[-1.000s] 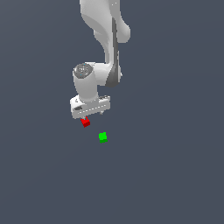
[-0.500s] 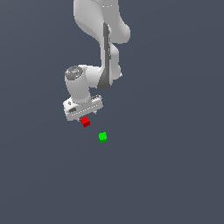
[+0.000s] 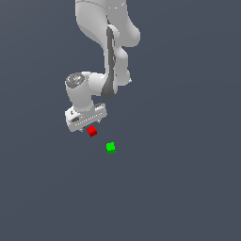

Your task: Stack the red cube on top of the green cube.

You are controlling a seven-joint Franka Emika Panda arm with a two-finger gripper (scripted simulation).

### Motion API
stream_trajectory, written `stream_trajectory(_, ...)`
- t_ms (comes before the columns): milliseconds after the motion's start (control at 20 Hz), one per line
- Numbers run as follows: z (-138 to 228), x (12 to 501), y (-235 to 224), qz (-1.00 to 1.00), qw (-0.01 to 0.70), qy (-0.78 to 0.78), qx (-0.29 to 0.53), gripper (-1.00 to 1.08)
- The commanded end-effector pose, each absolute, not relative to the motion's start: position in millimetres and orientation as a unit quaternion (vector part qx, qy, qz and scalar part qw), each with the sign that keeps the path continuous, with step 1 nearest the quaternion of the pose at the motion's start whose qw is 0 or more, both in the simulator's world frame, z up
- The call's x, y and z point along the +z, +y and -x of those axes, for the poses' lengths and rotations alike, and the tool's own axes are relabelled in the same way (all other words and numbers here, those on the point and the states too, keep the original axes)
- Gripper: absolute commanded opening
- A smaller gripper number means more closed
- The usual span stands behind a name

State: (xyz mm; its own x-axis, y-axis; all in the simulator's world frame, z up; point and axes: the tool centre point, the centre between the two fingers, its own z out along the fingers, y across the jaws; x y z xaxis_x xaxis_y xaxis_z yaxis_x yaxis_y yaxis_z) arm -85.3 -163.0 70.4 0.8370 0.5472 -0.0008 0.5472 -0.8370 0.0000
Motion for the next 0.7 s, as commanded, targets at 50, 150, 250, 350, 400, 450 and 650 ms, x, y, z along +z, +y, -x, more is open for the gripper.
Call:
stream_trajectory(50,85,70,-163,-0.958,0.0,0.286,0.0,1.0)
stream_trajectory(150,85,69,-163,-0.958,0.0,0.286,0.0,1.0)
stream_trajectory(250,85,65,-164,-0.958,0.0,0.286,0.0,1.0)
stream_trajectory(350,86,60,-164,-0.958,0.0,0.287,0.0,1.0)
stream_trajectory(400,86,56,-163,-0.958,0.0,0.287,0.0,1.0)
stream_trajectory(450,86,51,-163,-0.958,0.0,0.287,0.0,1.0)
stream_trajectory(650,86,32,-163,-0.958,0.0,0.288,0.0,1.0)
